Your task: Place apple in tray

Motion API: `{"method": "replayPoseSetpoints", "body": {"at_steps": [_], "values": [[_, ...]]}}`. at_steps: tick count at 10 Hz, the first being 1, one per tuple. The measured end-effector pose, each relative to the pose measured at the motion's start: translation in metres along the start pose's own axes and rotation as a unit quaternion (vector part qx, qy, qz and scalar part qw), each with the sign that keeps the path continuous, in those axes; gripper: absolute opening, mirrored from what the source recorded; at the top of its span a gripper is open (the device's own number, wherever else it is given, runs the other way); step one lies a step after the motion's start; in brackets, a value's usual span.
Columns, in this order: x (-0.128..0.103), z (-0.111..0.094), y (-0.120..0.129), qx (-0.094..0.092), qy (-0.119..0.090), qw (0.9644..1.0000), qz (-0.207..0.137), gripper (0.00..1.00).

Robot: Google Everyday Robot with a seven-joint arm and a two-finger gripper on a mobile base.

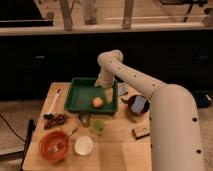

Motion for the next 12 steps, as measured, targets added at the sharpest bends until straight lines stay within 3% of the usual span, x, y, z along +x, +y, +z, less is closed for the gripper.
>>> {"method": "replayPoseSetpoints", "body": {"at_steps": [6,12], "values": [[0.0049,0.0002,0.0037,0.000,-0.006,1.0000,-0.001,0.80],[0.0073,-0.0041,0.0049,0.026,-0.012,0.9994,-0.019,0.80]]}}
